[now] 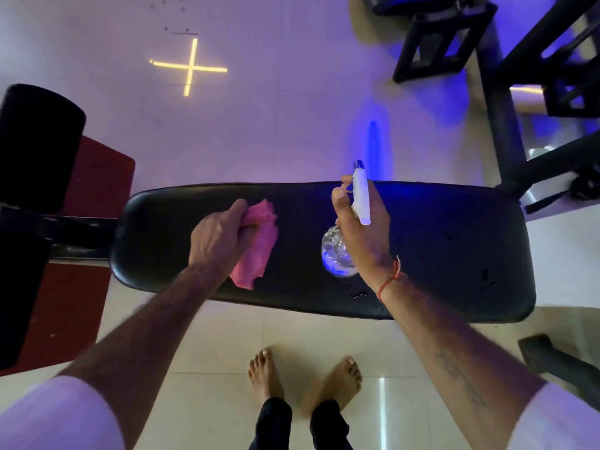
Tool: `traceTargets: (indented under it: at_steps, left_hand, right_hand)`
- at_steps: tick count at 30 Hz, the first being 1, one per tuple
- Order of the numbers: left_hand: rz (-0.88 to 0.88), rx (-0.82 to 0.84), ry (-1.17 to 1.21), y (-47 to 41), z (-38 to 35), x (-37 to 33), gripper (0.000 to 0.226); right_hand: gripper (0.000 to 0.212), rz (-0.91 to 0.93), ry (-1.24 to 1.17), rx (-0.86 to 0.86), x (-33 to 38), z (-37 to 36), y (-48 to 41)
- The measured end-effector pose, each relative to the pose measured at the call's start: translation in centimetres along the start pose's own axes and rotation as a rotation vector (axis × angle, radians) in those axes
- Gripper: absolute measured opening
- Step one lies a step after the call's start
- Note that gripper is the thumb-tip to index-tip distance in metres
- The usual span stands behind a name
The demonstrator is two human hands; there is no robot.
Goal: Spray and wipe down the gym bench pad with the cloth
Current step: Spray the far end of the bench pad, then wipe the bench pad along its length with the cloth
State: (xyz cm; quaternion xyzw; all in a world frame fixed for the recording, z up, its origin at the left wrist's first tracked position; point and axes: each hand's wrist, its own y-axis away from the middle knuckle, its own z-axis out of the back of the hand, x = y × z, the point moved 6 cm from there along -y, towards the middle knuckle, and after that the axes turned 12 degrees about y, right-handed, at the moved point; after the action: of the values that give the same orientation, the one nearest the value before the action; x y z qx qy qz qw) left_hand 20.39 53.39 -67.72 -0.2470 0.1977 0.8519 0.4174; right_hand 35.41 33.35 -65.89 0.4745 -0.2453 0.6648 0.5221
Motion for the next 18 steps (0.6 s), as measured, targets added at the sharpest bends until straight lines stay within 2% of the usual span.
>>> traceTargets:
  at_steps: [3, 8, 12, 18]
  left_hand:
    - [0.109, -0.135, 0.183, 1.9, 3.2, 3.3, 0.018]
    - [0.372, -0.307, 0.420, 4.1, 4.6, 8.0, 0.040]
    - [0.499, -0.326, 0.551, 5.1, 3.7, 9.4, 0.042]
    - [0.518, -0.282, 0.715, 6.6, 2.4, 8.3, 0.036]
  right_hand:
    - [0.046, 0.113, 0.054, 0.017, 2.7, -3.2, 0.0]
    - [0.039, 0.216, 0.128, 0.127, 5.2, -8.7, 0.5]
    - [0.053, 0.210, 0.132, 0.209, 4.7, -10.4, 1.5]
    - [0.077, 0.211, 0.206, 0.214, 3.2, -9.0, 2.3]
